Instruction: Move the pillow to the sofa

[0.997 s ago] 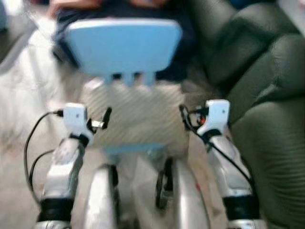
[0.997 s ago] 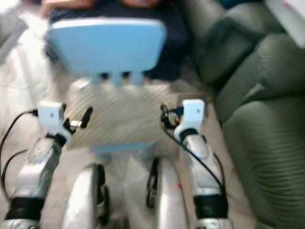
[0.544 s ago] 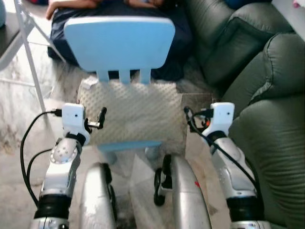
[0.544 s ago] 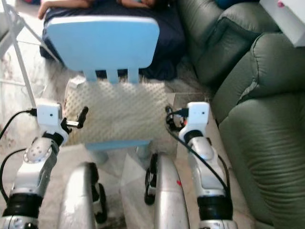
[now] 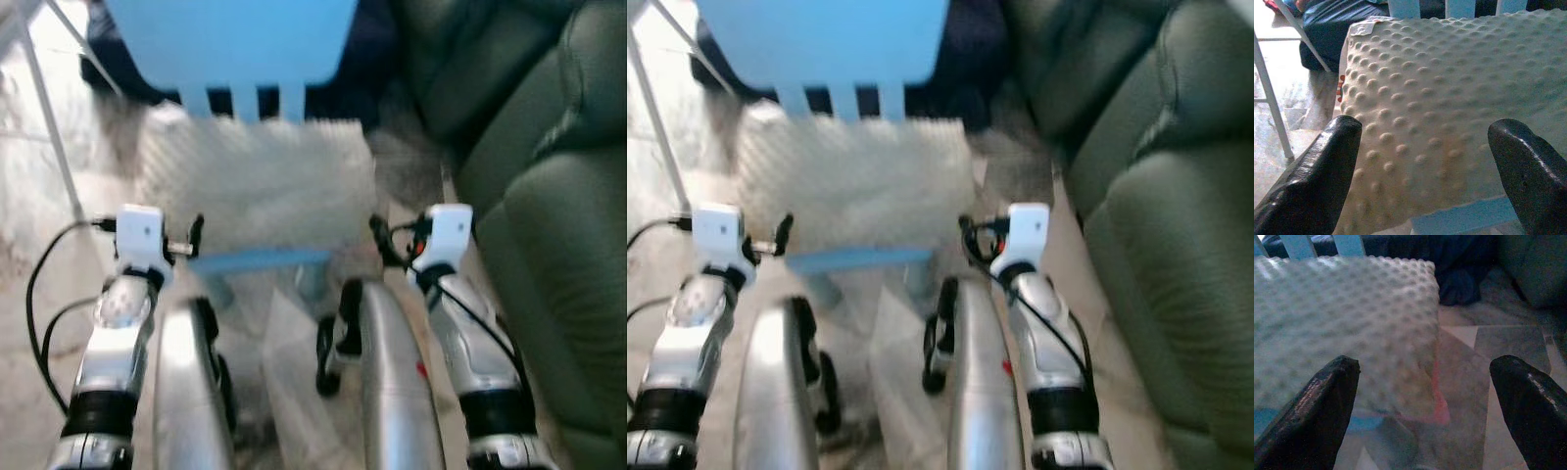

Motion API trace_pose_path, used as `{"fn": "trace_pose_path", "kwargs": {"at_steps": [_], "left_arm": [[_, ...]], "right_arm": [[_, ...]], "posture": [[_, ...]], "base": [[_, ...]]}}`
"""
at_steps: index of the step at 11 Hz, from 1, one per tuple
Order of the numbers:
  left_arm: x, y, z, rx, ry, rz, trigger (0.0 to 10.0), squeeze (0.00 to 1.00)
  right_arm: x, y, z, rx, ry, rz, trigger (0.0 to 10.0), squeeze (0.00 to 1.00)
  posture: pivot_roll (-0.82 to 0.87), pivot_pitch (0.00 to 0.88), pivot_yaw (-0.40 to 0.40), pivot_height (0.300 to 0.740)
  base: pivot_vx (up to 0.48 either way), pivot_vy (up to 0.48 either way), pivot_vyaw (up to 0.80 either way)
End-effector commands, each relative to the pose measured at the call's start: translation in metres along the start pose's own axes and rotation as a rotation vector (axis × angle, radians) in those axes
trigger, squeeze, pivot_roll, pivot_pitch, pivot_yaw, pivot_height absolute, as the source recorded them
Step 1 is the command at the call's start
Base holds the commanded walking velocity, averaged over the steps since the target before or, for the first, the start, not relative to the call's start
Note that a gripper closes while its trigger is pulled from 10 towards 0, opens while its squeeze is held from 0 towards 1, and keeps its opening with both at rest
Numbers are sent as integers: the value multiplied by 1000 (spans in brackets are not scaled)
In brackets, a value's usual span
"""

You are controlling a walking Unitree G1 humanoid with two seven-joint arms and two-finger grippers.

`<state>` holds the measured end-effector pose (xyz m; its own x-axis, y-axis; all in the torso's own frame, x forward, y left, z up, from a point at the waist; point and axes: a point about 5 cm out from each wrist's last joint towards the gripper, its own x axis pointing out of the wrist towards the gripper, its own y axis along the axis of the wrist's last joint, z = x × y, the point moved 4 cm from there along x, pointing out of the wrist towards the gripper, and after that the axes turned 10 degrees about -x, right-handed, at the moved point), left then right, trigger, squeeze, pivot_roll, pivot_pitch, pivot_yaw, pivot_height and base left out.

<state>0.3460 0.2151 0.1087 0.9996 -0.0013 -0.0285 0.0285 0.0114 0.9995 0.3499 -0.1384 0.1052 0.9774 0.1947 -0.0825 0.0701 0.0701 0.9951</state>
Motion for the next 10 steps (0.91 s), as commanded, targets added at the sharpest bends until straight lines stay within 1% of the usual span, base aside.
{"fn": "trace_pose_path", "kwargs": {"at_steps": [1, 2, 4, 5, 6, 7, 8, 9, 10], "left_arm": [[1, 1, -1, 12, 17, 7, 10000, 0], [3, 5, -3, 32, 51, 18, 10000, 0], [5, 8, -8, 45, 97, 36, 10000, 0], [6, 14, -16, 51, 139, 58, 10000, 0], [7, 21, -25, 75, 187, 83, 10000, 0], [6, 26, -31, 90, 223, 103, 10000, 0], [6, 35, -39, 118, 277, 141, 10000, 0], [6, 44, -42, 138, 299, 172, 10000, 0], [8, 53, -40, 162, 283, 211, 10000, 0]], "right_arm": [[0, 0, 6, 4, -8, 6, 10000, 0], [0, 0, 9, -28, -4, 15, 10000, 0], [1, -1, 7, -27, 11, 25, 10000, 0], [2, 0, 3, -30, 30, 27, 10000, 0], [5, 3, -2, -41, 67, 47, 10000, 0], [7, 7, -4, -55, 83, 60, 10000, 0], [11, 15, -6, -76, 104, 90, 10000, 0], [14, 25, -9, -71, 131, 122, 10000, 0], [17, 33, -15, -81, 172, 149, 10000, 0]], "posture": [[-5, 394, -83, 506], [-6, 400, -76, 506], [-9, 403, -76, 471], [-6, 405, -81, 456], [-2, 405, -82, 456], [-1, 405, -82, 456], [0, 406, -80, 456], [1, 408, -79, 456], [3, 411, -81, 456]], "base": [[0, 0, 0], [0, 0, 0], [0, 0, 0], [0, 0, 0], [0, 0, 0], [0, 0, 0], [0, 0, 0], [0, 0, 0], [0, 0, 0]]}}
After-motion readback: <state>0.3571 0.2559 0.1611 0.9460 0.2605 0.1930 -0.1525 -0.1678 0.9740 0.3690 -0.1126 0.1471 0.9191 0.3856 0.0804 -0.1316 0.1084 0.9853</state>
